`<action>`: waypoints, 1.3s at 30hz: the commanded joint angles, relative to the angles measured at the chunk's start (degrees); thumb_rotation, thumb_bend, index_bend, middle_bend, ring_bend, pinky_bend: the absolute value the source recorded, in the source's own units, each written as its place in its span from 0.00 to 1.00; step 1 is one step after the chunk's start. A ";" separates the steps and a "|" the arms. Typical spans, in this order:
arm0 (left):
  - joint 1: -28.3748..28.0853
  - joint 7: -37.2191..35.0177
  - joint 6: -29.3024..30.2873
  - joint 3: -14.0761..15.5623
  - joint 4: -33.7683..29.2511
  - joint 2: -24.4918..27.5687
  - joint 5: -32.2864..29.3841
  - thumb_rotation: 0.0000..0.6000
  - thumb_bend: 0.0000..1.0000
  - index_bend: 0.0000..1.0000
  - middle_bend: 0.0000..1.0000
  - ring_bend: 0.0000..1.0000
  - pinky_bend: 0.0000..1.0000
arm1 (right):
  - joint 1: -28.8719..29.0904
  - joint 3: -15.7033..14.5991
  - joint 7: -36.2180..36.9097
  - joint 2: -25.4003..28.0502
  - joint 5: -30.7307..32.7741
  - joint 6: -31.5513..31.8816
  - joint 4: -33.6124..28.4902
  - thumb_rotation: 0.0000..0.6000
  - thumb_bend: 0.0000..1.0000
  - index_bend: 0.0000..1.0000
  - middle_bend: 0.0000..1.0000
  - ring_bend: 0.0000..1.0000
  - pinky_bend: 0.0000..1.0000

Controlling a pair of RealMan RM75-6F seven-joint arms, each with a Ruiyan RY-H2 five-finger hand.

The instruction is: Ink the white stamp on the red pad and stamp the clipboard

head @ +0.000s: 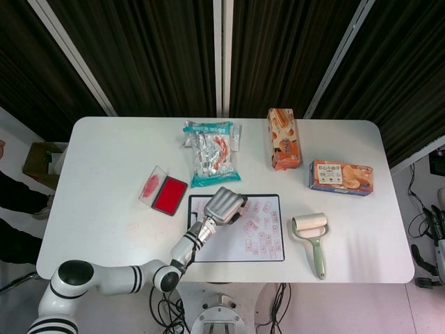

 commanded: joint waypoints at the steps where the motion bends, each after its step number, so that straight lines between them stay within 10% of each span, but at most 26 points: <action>1: -0.33 1.69 0.06 -0.34 -0.11 -0.31 -2.11 1.00 0.48 0.70 0.71 1.00 1.00 | -0.03 0.05 0.11 0.01 0.03 0.05 0.09 1.00 0.32 0.00 0.00 0.00 0.00; 39: -0.29 1.71 1.66 2.56 0.91 -1.66 -5.95 1.00 0.48 0.72 0.73 1.00 1.00 | -0.07 -0.02 0.35 -0.31 0.01 -0.41 0.87 1.00 0.32 0.00 0.00 0.00 0.00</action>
